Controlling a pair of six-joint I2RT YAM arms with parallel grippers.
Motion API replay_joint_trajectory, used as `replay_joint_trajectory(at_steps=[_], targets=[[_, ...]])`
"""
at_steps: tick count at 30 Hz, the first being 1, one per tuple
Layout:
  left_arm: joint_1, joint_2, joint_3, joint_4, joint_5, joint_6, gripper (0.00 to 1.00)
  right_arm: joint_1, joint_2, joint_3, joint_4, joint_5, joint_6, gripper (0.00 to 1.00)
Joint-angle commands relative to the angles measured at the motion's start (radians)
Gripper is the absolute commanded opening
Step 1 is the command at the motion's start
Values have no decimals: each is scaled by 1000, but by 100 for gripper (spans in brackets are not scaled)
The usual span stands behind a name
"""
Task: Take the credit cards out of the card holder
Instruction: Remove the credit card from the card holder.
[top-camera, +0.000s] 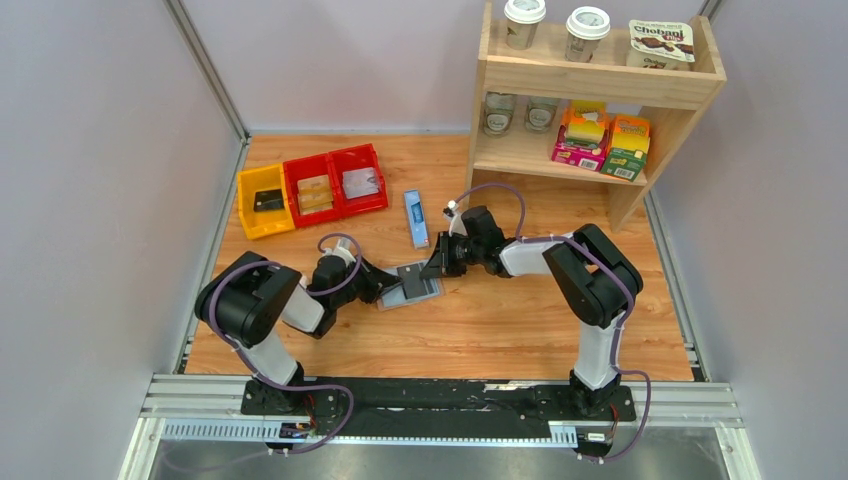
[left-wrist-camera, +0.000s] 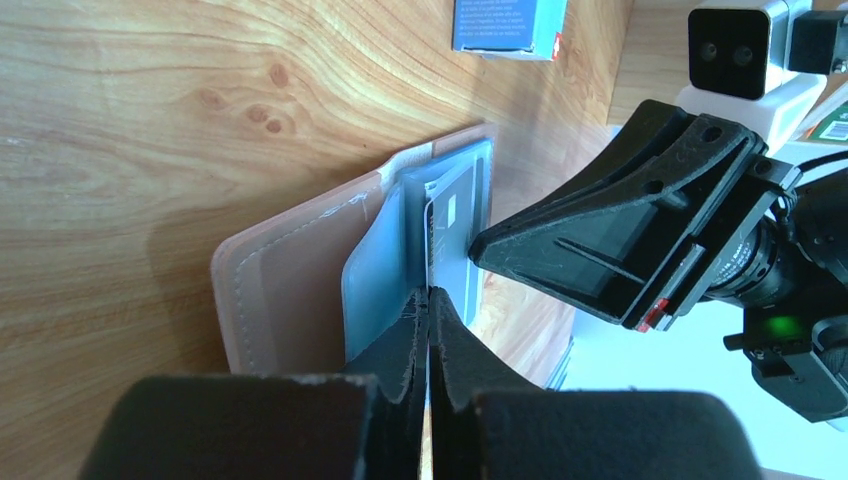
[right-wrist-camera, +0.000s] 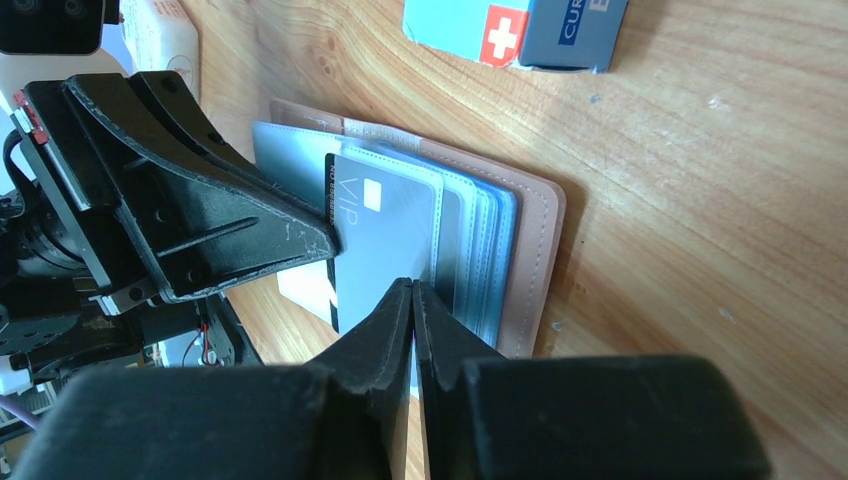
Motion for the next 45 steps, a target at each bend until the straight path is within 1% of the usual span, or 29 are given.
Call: replay_joint_trajectory(at_steps=[1, 6, 10, 12, 13, 17, 19, 22, 24, 25, 27, 29, 30, 31, 32, 34, 36, 39, 40, 41, 45], targets=[[4, -60, -20, -3, -5, 44, 0, -17, 32, -36, -91, 67, -55, 10], [4, -143, -28, -158, -28, 90, 1, -22, 30, -39, -97, 72, -61, 10], [4, -163, -25, -219, -41, 113, 4, -22, 33, -39, -97, 70, -64, 9], [4, -155, -20, -217, -38, 113, 9, -22, 35, -36, -97, 69, -64, 9], [4, -151, -16, -207, -30, 113, 13, -22, 35, -38, -97, 67, -65, 10], [4, -108, -8, -160, -13, 103, 26, -22, 35, -33, -99, 66, -68, 9], [4, -85, -8, -137, -10, 93, 31, -22, 33, -35, -99, 66, -68, 10], [4, -48, -4, -109, 4, 86, 33, -22, 30, -35, -100, 66, -72, 10], [5, -28, -2, -86, 10, 80, 33, -22, 30, -35, -102, 66, -73, 10], [4, -19, -2, -68, 12, 76, 33, -22, 30, -33, -103, 66, -73, 9], [4, -16, -2, -54, 16, 73, 29, -22, 29, -32, -105, 66, -75, 9], [4, -23, -11, -52, 12, 73, 23, -24, 30, -32, -108, 66, -76, 9], [5, -31, -16, -55, 5, 76, 18, -24, 30, -30, -106, 66, -76, 9], [7, -48, -22, -58, 2, 78, 16, -24, 32, -32, -108, 66, -76, 9], [8, -59, -31, -72, -8, 80, 11, -24, 32, -30, -108, 66, -78, 9], [16, -97, -45, -106, -21, 90, 4, -25, 33, -30, -108, 66, -78, 9], [28, -143, -59, -149, -31, 104, 1, -27, 33, -30, -109, 66, -78, 9], [31, -239, -71, -224, -56, 125, 0, -27, 29, -30, -111, 67, -82, 9], [33, -260, -71, -271, -60, 132, 0, -28, 30, -32, -113, 67, -84, 9], [33, -308, -71, -304, -71, 144, 0, -28, 29, -32, -114, 67, -84, 9], [37, -497, -62, -515, -131, 188, 0, -30, 23, -30, -120, 73, -93, 9]])
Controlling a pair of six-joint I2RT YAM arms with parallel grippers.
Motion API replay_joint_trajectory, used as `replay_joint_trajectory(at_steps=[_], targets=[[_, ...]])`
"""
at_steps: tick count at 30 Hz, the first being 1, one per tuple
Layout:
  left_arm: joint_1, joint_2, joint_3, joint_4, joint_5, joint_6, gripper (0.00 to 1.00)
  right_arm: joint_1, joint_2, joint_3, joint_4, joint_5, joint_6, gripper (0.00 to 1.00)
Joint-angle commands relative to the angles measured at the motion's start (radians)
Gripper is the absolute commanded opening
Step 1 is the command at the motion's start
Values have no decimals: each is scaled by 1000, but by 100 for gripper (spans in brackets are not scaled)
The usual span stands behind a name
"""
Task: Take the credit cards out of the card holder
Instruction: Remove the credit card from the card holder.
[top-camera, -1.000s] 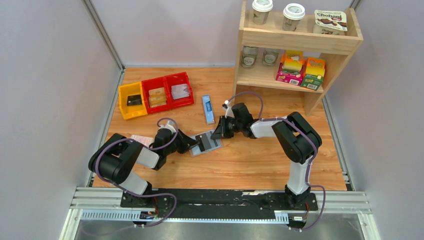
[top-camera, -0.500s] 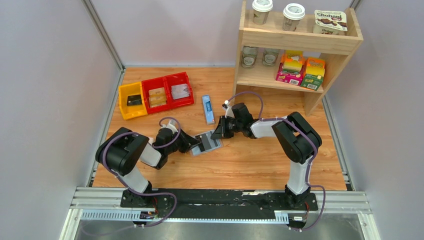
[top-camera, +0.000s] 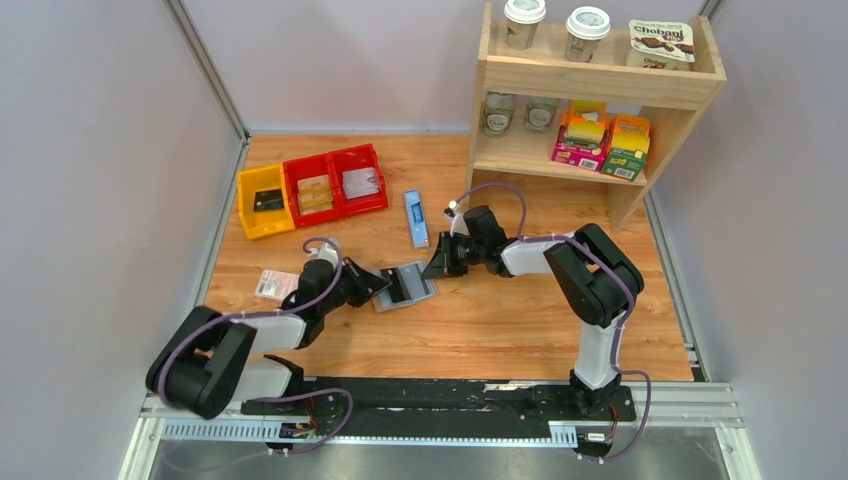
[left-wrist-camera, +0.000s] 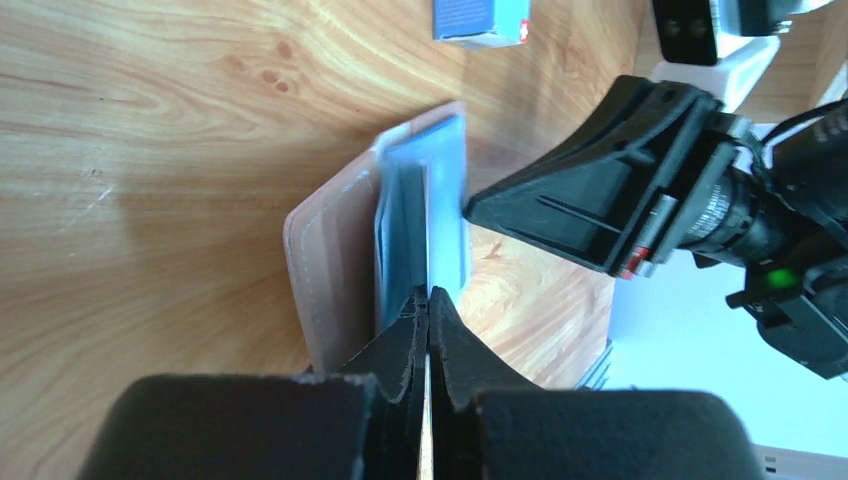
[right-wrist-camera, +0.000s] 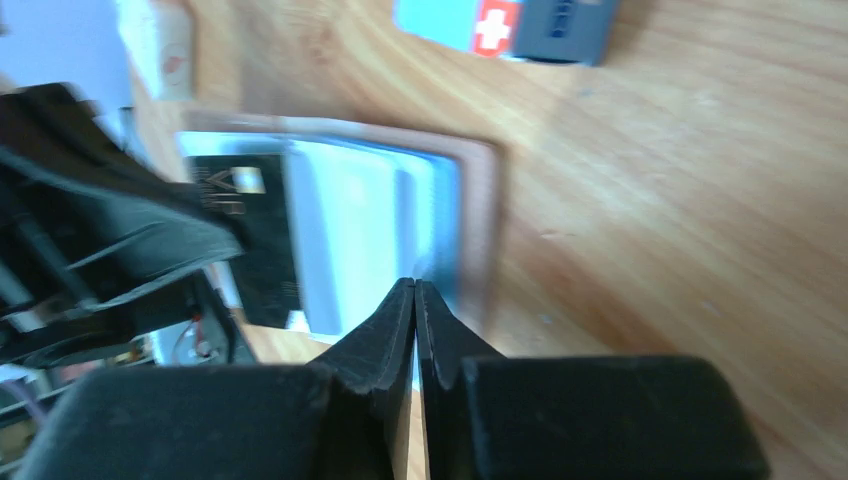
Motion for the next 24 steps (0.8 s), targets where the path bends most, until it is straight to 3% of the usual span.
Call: replay_joint_trajectory(at_steps=[1, 7, 12, 16, 24], targets=[[23, -226, 1, -298, -102, 94, 0, -16, 21, -26, -121, 102, -73, 9], [31, -529, 28, -625, -253, 155, 0, -16, 27, -23, -116, 98, -77, 9], [33, -594, 41, -748, -268, 161, 0, -16, 18, -13, -121, 96, -76, 9], [34, -507, 13, -628, -213, 114, 0, -11, -32, -3, -119, 85, -67, 9], [28, -148, 27, -298, -93, 33, 0, 53, -86, 76, -60, 36, -7, 12]])
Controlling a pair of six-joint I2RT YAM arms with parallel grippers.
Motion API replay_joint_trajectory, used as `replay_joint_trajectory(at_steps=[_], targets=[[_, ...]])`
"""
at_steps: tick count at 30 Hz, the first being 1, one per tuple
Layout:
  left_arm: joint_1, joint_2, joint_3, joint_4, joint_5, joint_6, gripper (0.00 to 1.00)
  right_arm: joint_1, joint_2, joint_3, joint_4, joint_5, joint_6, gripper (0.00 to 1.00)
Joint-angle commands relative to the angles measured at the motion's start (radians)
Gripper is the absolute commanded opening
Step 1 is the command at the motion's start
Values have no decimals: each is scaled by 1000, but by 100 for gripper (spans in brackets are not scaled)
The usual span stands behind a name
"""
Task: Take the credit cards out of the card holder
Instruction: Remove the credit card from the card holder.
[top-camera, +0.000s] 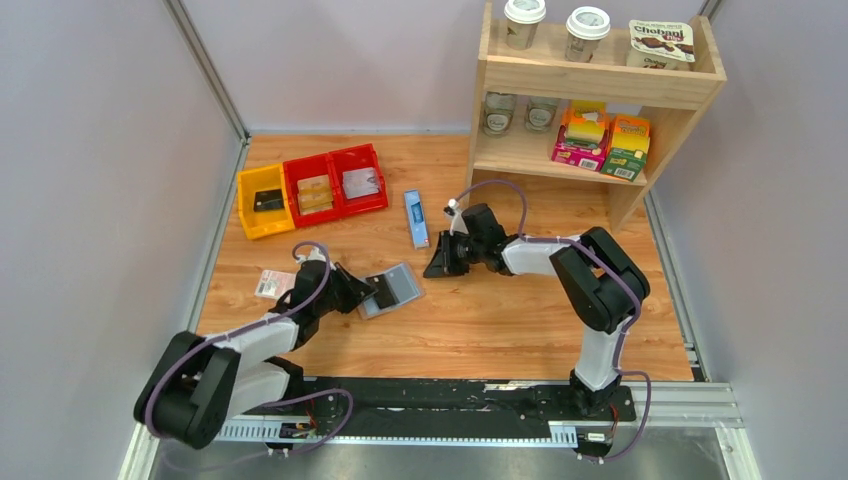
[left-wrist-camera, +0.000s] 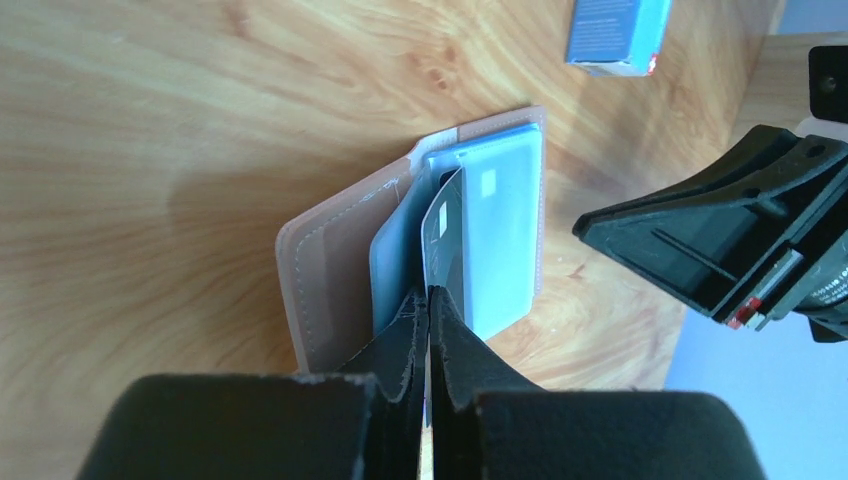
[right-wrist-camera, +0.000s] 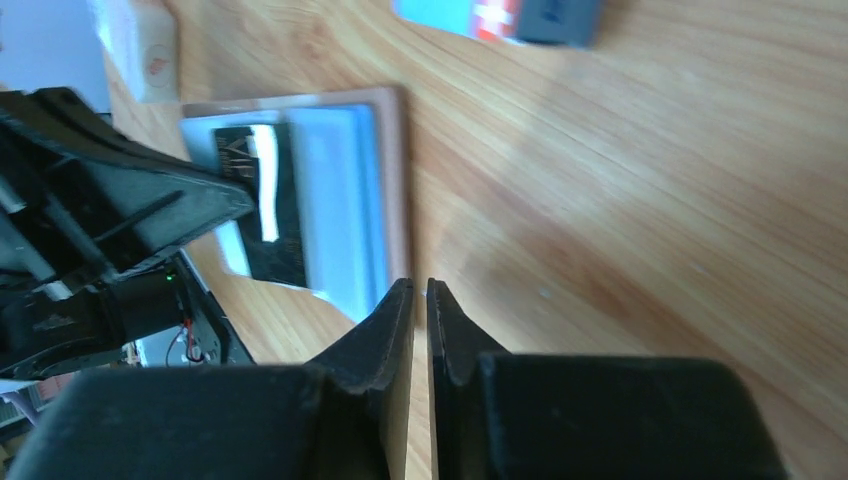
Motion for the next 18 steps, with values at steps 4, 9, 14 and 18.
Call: replay_joint_trajectory(at_steps=[4, 9, 14, 18], targets=[[-29, 193, 28, 236, 50, -43, 0, 63, -11, 116, 63, -24, 53, 13], [-42, 230, 53, 253, 52, -33, 0, 66, 74, 159, 53, -42, 69, 14], [-42, 163, 19, 219, 6, -37, 0, 64, 136, 141, 4, -24, 59, 12], [-37, 44, 25, 80, -40, 6, 0, 51, 153, 111, -52, 21, 35, 10]])
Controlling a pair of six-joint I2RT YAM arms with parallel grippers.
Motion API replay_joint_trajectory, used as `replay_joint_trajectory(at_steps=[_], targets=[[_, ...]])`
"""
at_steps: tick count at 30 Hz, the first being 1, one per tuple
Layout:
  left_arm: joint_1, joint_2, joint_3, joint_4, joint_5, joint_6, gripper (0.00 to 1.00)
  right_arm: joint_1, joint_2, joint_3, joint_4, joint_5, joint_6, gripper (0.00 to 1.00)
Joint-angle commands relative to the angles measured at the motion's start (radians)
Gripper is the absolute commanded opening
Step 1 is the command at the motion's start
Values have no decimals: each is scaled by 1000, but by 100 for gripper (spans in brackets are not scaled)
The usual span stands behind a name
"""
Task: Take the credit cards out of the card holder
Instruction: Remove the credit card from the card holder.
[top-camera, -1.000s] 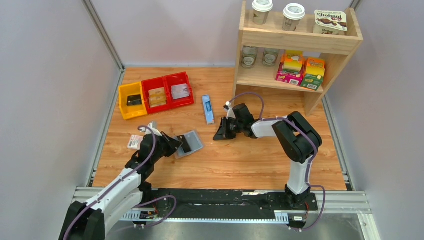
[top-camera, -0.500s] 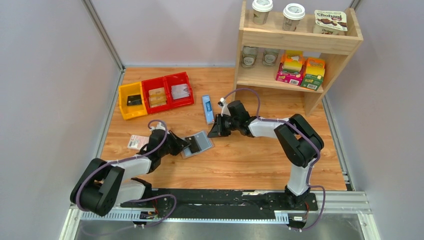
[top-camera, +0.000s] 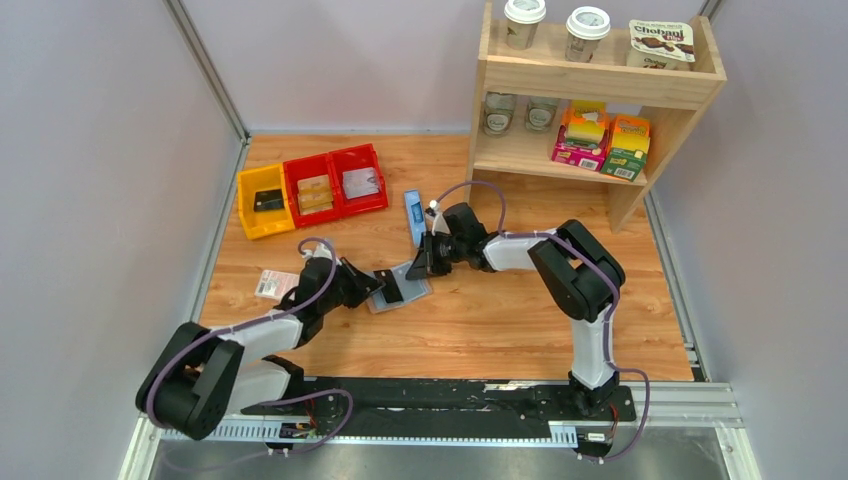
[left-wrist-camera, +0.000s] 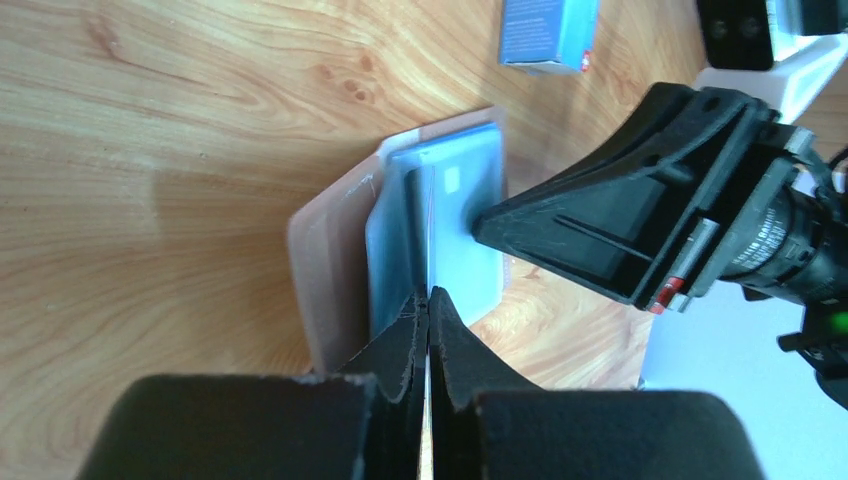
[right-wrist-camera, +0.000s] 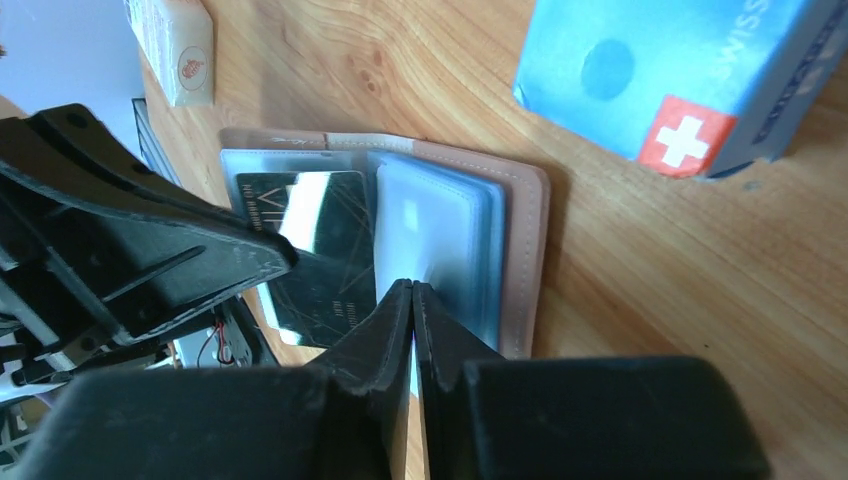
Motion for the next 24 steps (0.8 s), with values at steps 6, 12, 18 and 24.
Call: replay_joint_trajectory(at_steps=[6, 12, 18, 24], targets=[[16, -303, 46, -458, -172, 125, 0, -25, 39, -56, -117, 105, -69, 9], [22, -453, 132, -664, -257, 180, 0, -25, 31, -55, -118, 111, -82, 9], [24, -358, 124, -545, -161, 152, 0, -25, -17, -55, -102, 90, -83, 11], [22, -115, 127, -298, 10, 126, 0, -27, -152, -88, -107, 156, -93, 14]])
